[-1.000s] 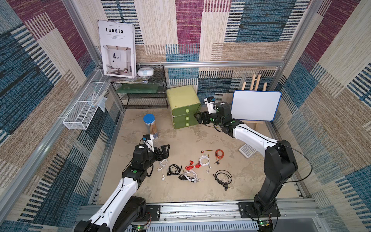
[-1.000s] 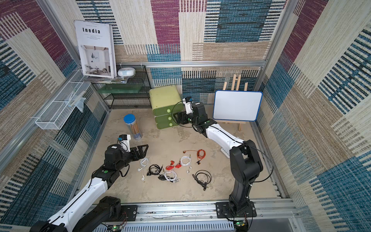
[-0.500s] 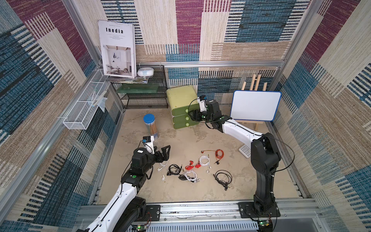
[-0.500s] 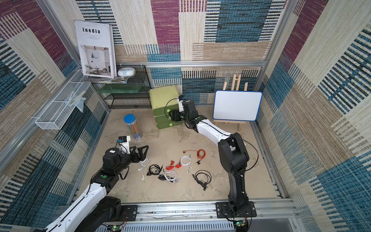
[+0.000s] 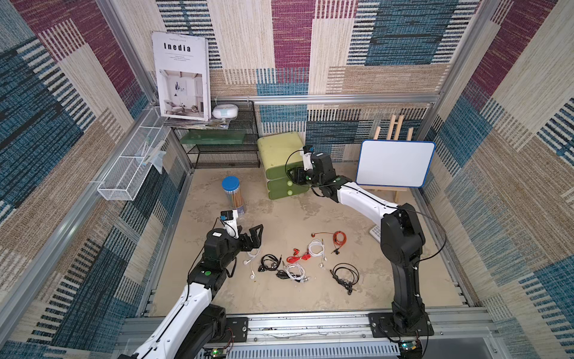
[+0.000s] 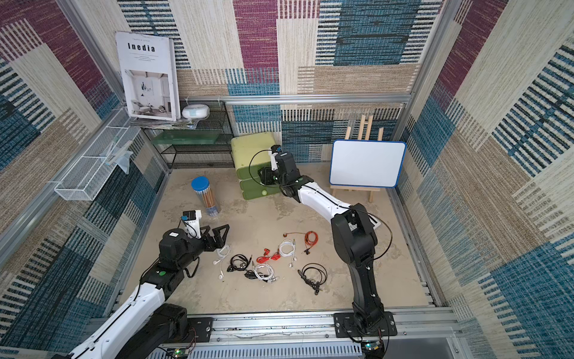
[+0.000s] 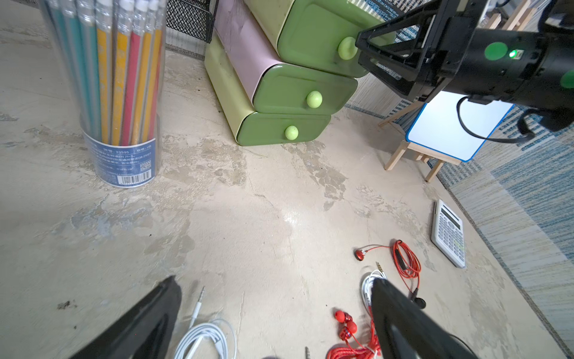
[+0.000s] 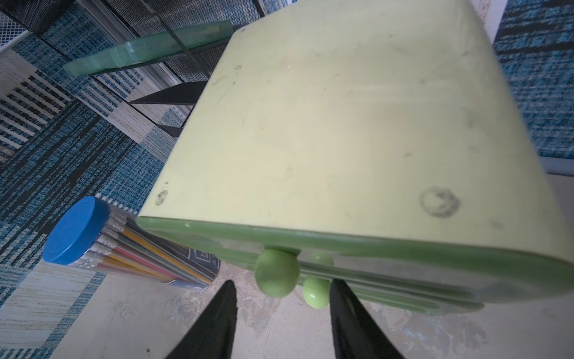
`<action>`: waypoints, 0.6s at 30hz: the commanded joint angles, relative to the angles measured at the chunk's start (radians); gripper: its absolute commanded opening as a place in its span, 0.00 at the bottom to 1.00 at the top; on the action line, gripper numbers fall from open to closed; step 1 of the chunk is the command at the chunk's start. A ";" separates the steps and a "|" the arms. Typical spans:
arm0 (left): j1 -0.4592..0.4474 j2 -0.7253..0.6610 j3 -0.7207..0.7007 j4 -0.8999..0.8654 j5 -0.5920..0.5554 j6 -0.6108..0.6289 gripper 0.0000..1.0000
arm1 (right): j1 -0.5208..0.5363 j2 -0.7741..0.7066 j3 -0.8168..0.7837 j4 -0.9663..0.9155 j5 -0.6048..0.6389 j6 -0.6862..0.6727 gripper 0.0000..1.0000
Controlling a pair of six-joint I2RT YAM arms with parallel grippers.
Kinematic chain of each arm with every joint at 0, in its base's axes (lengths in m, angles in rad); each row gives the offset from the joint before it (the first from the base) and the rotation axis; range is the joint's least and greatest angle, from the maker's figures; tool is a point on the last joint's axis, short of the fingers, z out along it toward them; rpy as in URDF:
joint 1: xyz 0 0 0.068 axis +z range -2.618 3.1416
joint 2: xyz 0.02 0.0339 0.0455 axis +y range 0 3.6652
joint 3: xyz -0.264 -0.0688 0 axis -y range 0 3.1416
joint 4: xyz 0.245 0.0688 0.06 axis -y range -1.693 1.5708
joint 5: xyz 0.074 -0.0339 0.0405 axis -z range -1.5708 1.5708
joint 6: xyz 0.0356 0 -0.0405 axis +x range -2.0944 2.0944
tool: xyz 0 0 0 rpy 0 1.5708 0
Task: Place the wired earphones into the drawer by color
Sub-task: Open the drawer in the storage box.
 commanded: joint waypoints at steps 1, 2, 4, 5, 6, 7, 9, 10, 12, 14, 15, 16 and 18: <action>-0.001 -0.001 0.004 0.021 -0.015 0.014 0.99 | 0.005 0.015 0.022 -0.014 0.011 0.019 0.50; 0.000 -0.001 0.004 0.021 -0.015 0.014 0.99 | 0.007 0.020 0.029 -0.015 0.011 0.022 0.49; 0.000 -0.002 0.004 0.020 -0.015 0.013 0.99 | 0.010 0.026 0.037 -0.014 0.014 0.024 0.48; 0.000 -0.002 0.005 0.021 -0.015 0.012 0.99 | 0.011 0.030 0.042 -0.014 0.016 0.025 0.48; 0.000 -0.003 0.004 0.021 -0.015 0.011 0.99 | 0.012 0.033 0.046 -0.012 0.016 0.025 0.47; 0.000 -0.004 0.005 0.021 -0.015 0.010 0.99 | 0.015 0.036 0.052 -0.013 0.017 0.026 0.47; 0.000 -0.004 0.004 0.019 -0.015 0.011 0.99 | 0.016 0.045 0.065 -0.018 0.019 0.028 0.46; -0.002 -0.006 0.004 0.019 -0.015 0.009 0.99 | 0.018 0.050 0.071 -0.020 0.020 0.030 0.45; -0.001 -0.006 0.004 0.019 -0.015 0.009 0.99 | 0.019 0.058 0.080 -0.023 0.025 0.034 0.43; -0.002 -0.007 0.005 0.019 -0.015 0.009 0.99 | 0.019 0.064 0.087 -0.024 0.029 0.038 0.41; -0.002 -0.008 0.004 0.019 -0.015 0.009 0.99 | 0.019 0.067 0.090 -0.025 0.031 0.040 0.41; -0.001 -0.008 0.004 0.019 -0.015 0.009 0.99 | 0.018 0.069 0.093 -0.029 0.033 0.042 0.40; -0.001 -0.010 0.004 0.019 -0.015 0.008 0.99 | 0.019 0.070 0.096 -0.032 0.036 0.045 0.39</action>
